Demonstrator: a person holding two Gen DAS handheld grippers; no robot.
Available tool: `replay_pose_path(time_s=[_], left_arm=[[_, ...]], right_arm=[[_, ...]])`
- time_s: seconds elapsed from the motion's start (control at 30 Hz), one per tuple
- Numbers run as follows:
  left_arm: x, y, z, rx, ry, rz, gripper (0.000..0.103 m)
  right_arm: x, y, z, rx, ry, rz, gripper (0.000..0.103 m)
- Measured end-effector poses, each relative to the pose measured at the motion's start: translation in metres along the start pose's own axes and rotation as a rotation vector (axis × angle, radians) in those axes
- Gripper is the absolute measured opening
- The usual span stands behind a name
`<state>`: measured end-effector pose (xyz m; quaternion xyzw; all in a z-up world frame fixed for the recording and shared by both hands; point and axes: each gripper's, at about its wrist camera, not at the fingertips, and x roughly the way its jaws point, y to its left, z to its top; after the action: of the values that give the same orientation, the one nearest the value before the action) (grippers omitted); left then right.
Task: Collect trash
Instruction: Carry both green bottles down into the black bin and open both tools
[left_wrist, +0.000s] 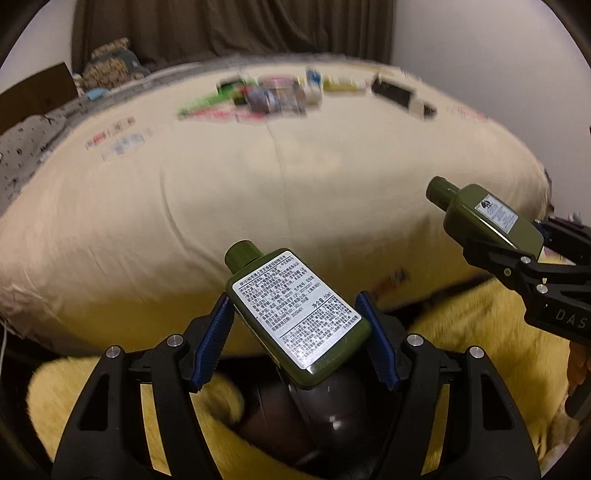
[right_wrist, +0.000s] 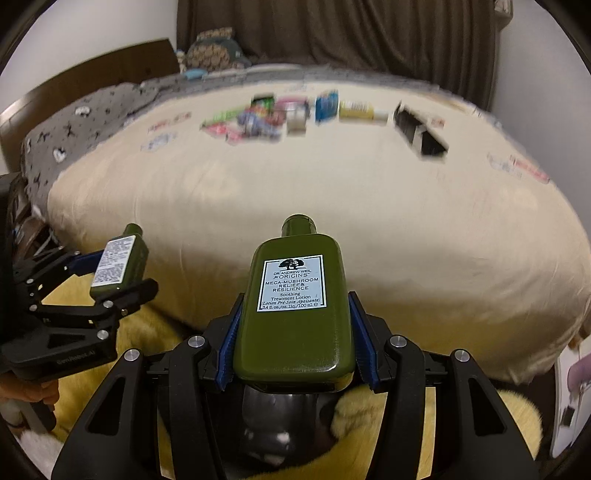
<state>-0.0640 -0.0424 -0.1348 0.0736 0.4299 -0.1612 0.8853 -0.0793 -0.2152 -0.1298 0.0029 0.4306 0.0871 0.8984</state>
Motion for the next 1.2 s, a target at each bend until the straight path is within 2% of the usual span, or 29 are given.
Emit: replay_pose_path(time_s=[0.17, 0.33, 0.63, 0.9, 0.97, 1.03, 1.2], left_arm=[[0.032, -0.004, -0.027, 0.003, 0.127, -0.044, 0.064], [0.072, -0.005, -0.050, -0.006, 0.265, -0.072, 0.064], [0.123, -0.010, -0.070, -0.003, 0.424, -0.079, 0.064], [0.131, -0.008, -0.077, -0.012, 0.483, -0.111, 0.064], [0.129, -0.009, -0.076, -0.012, 0.483, -0.119, 0.069], [0.128, -0.010, -0.074, -0.011, 0.469, -0.122, 0.079], [0.124, -0.017, -0.073, 0.003, 0.454, -0.127, 0.084]], right_arm=[[0.038, -0.003, -0.030, 0.056, 0.145, 0.070, 0.053], [0.074, -0.010, -0.048, 0.116, 0.264, 0.079, 0.053], [0.120, -0.014, -0.072, 0.174, 0.399, 0.118, 0.053], [0.128, -0.013, -0.078, 0.185, 0.414, 0.118, 0.057], [0.125, -0.020, -0.074, 0.187, 0.410, 0.115, 0.060], [0.125, -0.023, -0.068, 0.191, 0.401, 0.110, 0.062], [0.119, -0.026, -0.060, 0.195, 0.381, 0.094, 0.064]])
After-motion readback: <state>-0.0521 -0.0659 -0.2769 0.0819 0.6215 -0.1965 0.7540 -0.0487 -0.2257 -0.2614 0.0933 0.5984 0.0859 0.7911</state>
